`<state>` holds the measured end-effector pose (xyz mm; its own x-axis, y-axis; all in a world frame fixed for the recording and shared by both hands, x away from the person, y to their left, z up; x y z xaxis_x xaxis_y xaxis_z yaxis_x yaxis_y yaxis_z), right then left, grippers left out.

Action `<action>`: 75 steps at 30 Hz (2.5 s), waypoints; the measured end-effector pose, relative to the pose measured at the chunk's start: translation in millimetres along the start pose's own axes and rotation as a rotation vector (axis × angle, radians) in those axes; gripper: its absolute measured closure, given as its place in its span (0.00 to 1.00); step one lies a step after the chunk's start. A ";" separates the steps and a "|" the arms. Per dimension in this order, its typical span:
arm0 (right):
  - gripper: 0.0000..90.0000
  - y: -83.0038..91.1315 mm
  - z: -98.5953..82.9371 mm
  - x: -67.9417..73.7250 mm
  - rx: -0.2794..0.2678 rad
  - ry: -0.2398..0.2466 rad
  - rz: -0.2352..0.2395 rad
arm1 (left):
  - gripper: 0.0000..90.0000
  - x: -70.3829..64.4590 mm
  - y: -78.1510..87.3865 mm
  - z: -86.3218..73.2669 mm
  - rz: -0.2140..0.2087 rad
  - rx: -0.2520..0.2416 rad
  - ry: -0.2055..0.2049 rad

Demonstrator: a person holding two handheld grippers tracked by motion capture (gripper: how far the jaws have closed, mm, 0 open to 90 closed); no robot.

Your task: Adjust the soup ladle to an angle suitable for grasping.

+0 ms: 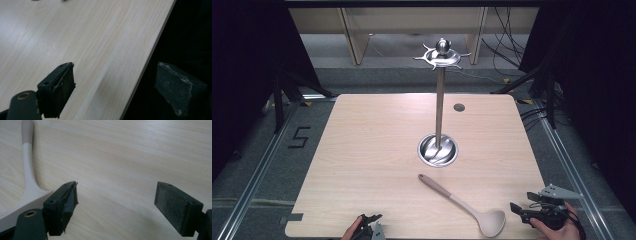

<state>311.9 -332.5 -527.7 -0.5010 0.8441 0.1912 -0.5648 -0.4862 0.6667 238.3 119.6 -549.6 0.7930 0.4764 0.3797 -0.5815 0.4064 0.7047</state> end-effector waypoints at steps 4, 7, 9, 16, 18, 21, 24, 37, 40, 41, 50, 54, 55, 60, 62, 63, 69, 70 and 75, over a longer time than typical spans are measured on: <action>0.22 0.8 0.1 4.3 0.018 -0.022 0.016 | 0.17 -0.4 -0.6 0.0 0.000 -0.007 0.007; 0.22 0.9 1.3 4.9 0.014 -0.012 0.006 | 0.17 -0.5 -1.0 0.2 0.004 -0.012 0.007; 0.22 -0.8 2.8 3.1 0.008 0.021 0.004 | 0.17 -0.2 -1.0 0.1 0.004 -0.010 0.004; 0.24 3.8 9.6 11.3 -0.005 0.071 0.016 | 0.17 0.5 -1.8 -0.3 0.013 -0.011 0.010; 0.24 4.1 11.0 15.0 -0.004 0.075 0.012 | 0.17 0.0 -2.6 -0.2 0.002 -0.012 0.010; 0.24 3.9 13.7 19.3 0.000 0.105 0.042 | 0.17 0.5 -2.0 -0.3 0.012 -0.012 0.012; 0.25 6.4 17.2 24.7 0.000 0.111 0.044 | 0.17 0.7 -2.2 -0.4 0.010 -0.014 0.015; 0.30 0.3 29.2 46.7 0.049 0.156 0.075 | 0.17 0.1 -2.3 -0.2 0.008 -0.013 0.012; 0.30 -2.9 31.2 48.4 0.055 0.178 0.084 | 0.17 0.4 -2.2 0.1 0.010 -0.013 0.013; 0.30 -2.2 30.3 51.6 0.067 0.150 0.082 | 0.17 0.2 -2.1 0.1 0.008 -0.013 0.013; 0.34 -7.9 39.3 63.6 0.087 0.239 0.100 | 0.17 -0.9 -2.2 0.2 -0.010 -0.011 0.011; 0.37 -9.2 45.5 73.1 0.111 0.266 0.108 | 0.17 -0.1 -2.0 0.3 0.003 -0.013 0.011; 0.37 -10.2 46.8 77.0 0.131 0.266 0.109 | 0.17 0.0 -2.6 0.1 0.010 -0.013 0.012; 0.38 -18.7 53.5 86.9 0.146 0.309 0.121 | 0.17 -0.1 -1.8 0.1 0.004 -0.015 0.014; 0.39 -25.2 60.2 95.1 0.161 0.339 0.136 | 0.17 0.6 -1.9 0.2 0.013 -0.014 0.012; 0.39 -27.0 61.6 96.9 0.163 0.346 0.139 | 0.17 0.2 -1.7 0.1 0.006 -0.011 0.012; 0.44 -41.5 69.5 112.2 0.200 0.391 0.168 | 0.17 -0.2 -1.4 0.3 -0.006 -0.013 0.009; 0.44 -42.6 69.1 114.2 0.216 0.388 0.175 | 0.17 -0.1 -1.9 0.3 -0.007 -0.016 0.012; 0.45 -51.7 71.3 118.5 0.261 0.389 0.167 | 0.17 -0.5 -1.1 0.4 0.000 -0.014 0.010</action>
<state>328.5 -191.2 -488.1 -0.8065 0.5881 0.0611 -0.2979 -0.4934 0.8172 238.6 118.6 -550.3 0.7913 0.4843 0.3734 -0.5839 0.4170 0.6966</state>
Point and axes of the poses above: each handheld gripper's, and its own axes: y roughly backward along the jaws, z roughly out of its top, x roughly to its left, the point moved 6 cm from there along -y, roughly forward along the jaws, and after that the axes turned 3 degrees about z, right-handed, at the moved point
